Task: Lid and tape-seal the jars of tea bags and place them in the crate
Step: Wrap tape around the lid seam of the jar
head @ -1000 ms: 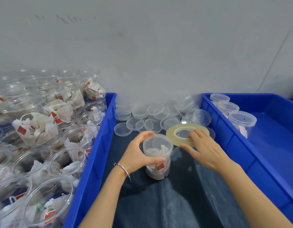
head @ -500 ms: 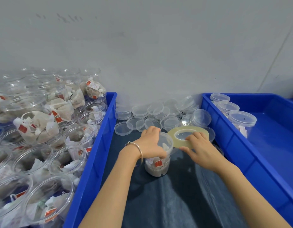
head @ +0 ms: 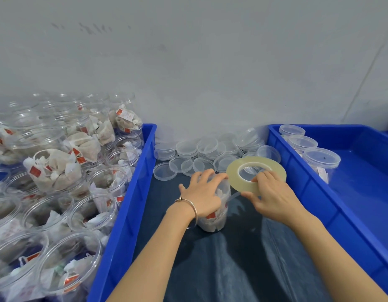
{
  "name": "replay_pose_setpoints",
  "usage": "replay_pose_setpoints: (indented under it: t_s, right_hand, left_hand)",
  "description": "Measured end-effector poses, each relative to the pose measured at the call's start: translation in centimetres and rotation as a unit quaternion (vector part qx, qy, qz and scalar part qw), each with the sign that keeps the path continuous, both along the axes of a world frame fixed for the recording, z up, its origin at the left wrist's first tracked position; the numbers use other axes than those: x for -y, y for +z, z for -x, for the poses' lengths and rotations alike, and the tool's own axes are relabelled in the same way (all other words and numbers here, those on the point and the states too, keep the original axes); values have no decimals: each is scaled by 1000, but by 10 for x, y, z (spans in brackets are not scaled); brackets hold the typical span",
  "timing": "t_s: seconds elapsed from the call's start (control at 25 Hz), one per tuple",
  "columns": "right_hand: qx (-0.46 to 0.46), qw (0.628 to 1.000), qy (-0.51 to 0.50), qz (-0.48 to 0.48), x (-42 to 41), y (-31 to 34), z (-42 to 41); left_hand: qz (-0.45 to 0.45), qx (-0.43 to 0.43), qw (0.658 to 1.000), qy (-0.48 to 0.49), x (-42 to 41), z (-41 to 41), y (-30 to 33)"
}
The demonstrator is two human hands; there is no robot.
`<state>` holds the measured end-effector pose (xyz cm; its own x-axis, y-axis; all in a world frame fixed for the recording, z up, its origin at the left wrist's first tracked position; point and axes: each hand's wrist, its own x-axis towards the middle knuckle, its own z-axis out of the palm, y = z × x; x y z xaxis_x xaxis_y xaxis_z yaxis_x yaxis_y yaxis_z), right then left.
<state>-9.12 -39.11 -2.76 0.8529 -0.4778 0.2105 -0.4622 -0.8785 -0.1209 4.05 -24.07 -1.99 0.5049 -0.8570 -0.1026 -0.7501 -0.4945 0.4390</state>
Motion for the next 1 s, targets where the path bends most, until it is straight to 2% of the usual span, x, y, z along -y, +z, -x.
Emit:
replay_pose_setpoints:
  t_s: [0.24,0.36,0.44,0.56,0.64,0.76,0.84,1.0]
  right_hand:
    - [15,999,-30,15,-7,-1,-7]
    - [14,998,-44,33,-11,-5,-11]
    - [22,998,-48,15,-15,-8,-16]
    - [42,998,-53,-20,-21,-11,-18]
    - [50,996,-57,-38,-24,-13,-17]
    - [52,994,-51,-76,-24,-14,-15]
    - [44,993,-42,-104,-22,-11,-14]
    - [11,994,-34,-100,-19,-6,-14]
  left_hand:
    - [5,9,1000,9,0,-1,-6]
    - [11,65,998,24,3,6,-7]
    - [0,88,996,7,3,4,-1]
    - [-34,74,997,-1,5,5,7]
    - [-5,55,998,43,10,20,4]
    - [71,107,985,113,15,39,-8]
    - [91,137,979,118,15,38,-13]
    - [103,136,978,118,14,35,-16]
